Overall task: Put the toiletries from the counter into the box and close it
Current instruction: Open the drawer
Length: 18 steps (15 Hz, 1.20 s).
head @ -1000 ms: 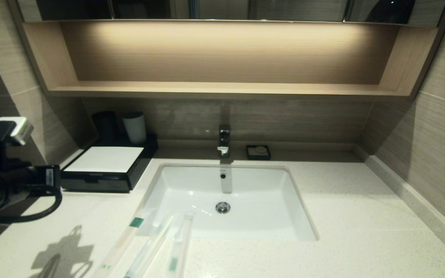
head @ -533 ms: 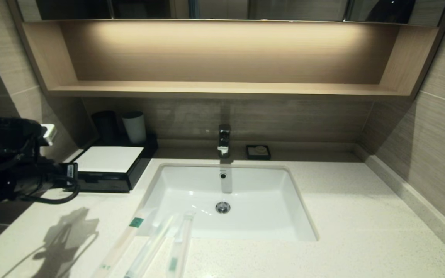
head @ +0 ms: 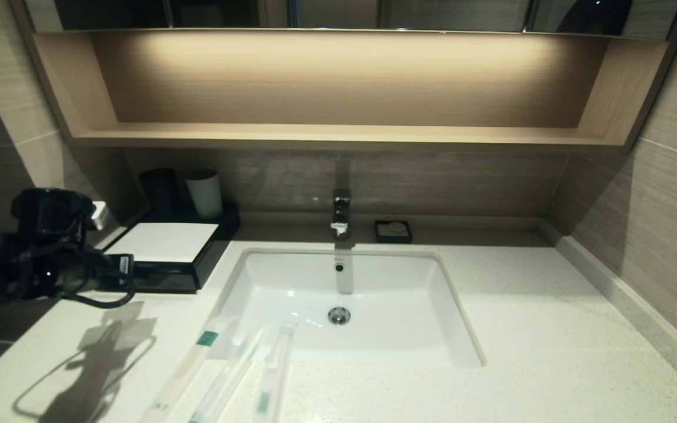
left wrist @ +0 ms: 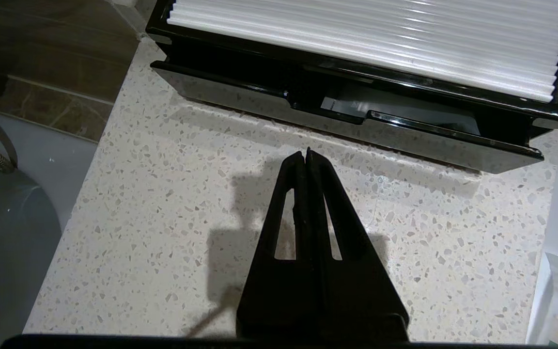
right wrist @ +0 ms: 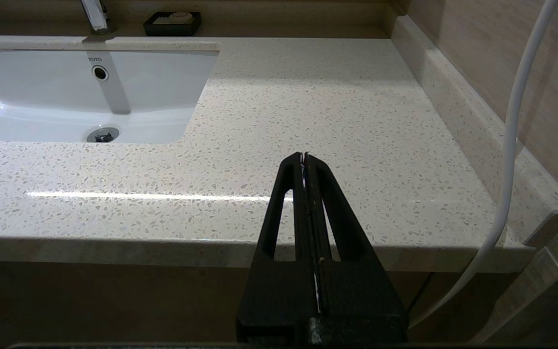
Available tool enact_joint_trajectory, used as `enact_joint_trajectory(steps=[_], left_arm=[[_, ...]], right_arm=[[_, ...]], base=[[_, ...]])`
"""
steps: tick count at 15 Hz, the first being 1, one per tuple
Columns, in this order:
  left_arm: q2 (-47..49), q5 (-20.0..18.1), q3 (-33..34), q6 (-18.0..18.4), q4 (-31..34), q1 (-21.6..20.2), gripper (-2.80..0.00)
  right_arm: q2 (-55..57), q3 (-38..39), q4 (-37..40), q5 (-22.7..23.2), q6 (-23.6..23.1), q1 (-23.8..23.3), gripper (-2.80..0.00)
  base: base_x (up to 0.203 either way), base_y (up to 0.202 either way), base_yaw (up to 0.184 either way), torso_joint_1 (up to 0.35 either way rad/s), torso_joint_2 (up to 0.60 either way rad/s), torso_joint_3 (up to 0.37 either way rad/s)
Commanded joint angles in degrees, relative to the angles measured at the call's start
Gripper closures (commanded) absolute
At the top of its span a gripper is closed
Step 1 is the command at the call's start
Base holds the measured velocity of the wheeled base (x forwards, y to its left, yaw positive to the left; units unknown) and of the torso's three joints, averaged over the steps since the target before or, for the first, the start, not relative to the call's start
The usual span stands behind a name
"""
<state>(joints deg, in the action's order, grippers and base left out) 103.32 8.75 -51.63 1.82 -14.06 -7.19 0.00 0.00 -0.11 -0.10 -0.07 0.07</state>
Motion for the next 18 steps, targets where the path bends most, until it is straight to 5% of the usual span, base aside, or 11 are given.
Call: enact_joint_trajectory(steps=[1, 18], left_arm=[[2.5, 0.0, -1.0, 0.0, -0.1, 0.0, 0.0], [8.3, -0.6, -3.0, 0.3, -3.8, 0.1, 0.0]], right_arm=[[0.0, 0.1, 0.0, 0.0, 0.0, 0.0, 0.0], [0.0, 0.1, 0.0, 0.0, 0.0, 0.0, 0.0]], base=[[0.0, 0.0, 0.0, 0.0, 0.0, 0.0], [0.0, 0.0, 0.0, 0.0, 0.0, 0.0]])
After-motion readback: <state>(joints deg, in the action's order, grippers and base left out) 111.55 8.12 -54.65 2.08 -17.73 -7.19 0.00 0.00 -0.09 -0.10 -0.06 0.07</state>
